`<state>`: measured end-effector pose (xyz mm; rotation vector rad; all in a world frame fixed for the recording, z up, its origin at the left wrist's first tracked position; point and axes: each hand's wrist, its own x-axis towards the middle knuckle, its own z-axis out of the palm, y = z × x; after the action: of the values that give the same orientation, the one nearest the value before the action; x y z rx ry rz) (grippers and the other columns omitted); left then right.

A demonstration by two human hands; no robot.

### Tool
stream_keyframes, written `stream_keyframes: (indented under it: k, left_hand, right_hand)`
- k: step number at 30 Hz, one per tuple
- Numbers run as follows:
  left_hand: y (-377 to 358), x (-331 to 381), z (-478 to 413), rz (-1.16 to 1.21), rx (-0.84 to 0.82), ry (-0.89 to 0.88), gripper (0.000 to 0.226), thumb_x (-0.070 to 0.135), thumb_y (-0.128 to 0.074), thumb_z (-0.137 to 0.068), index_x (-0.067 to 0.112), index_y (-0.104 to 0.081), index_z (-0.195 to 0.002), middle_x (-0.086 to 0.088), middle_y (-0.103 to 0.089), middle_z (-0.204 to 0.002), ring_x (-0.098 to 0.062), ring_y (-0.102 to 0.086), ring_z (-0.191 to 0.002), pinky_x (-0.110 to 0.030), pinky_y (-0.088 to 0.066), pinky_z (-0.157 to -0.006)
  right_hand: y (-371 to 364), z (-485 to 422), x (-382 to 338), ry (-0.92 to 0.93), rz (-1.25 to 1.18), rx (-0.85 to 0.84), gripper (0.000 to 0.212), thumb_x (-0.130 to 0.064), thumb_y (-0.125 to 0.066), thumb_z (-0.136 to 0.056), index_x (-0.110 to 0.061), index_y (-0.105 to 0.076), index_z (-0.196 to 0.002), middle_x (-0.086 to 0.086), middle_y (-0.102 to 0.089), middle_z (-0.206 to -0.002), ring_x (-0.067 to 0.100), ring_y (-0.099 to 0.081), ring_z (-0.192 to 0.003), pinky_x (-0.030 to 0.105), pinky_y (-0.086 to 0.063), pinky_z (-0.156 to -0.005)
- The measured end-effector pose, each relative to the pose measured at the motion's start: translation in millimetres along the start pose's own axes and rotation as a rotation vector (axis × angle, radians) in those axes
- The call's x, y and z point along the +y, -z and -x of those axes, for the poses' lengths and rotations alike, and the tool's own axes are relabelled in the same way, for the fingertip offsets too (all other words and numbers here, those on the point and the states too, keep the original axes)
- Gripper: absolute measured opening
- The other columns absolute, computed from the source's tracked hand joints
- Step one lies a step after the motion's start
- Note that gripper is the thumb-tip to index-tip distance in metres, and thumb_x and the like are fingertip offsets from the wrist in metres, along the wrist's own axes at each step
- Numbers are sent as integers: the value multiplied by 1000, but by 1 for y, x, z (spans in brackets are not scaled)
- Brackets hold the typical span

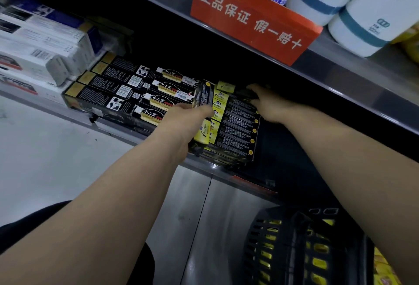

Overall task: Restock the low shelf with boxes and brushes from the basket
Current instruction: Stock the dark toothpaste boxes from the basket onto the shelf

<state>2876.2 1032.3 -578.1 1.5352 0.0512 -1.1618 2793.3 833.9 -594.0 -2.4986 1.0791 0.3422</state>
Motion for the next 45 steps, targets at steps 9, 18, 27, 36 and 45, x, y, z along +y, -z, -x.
stream_keyframes:
  k: [9, 18, 27, 36, 45]
  left_hand:
    - [-3, 0, 1, -26, 77, -50, 28, 30, -68, -84, 13, -56, -102, 6, -48, -82, -14, -45, -92, -31, -34, -87]
    - [-9, -1, 4, -86, 40, -237, 37, 30, -76, -76, 13, -63, -106, 2, -63, -95, -8, -57, -79, -18, -46, -62]
    - [-14, -16, 3, -747, 59, -617, 45, 30, -66, -85, 18, -53, -126, -4, -51, -132, -20, -47, -119, -24, -35, -90]
    - [-22, -31, -3, -1393, -200, -600, 56, 40, -61, -85, 17, -48, -134, -5, -39, -142, -26, -30, -133, -42, -28, -110]
    - [-22, -29, -3, -1362, -209, -582, 55, 34, -62, -85, 18, -48, -135, -3, -36, -144, -27, -29, -133, -42, -29, -110]
  right_hand:
    - [-3, 4, -3, 45, 0, -109, 54, -10, -35, -101, -28, -18, -149, 10, -15, -156, 27, -28, -137, 22, -29, -99]
    - [27, 48, -48, 611, 44, -22, 39, -23, -73, -79, -20, -60, -115, 5, -39, -141, 19, -33, -131, 20, -23, -104]
    - [20, 24, -15, 105, -58, 238, 48, -19, -42, -99, -14, -26, -144, 10, -40, -143, 23, -46, -118, 27, -37, -92]
    - [-8, -21, -6, 4, -134, 82, 42, -10, -38, -100, -19, -40, -141, 12, -37, -143, 27, -40, -129, 23, -33, -96]
    - [-14, -24, 0, -8, -121, 28, 47, -19, -34, -102, -26, -25, -147, 11, -23, -153, 27, -27, -139, 27, -26, -105]
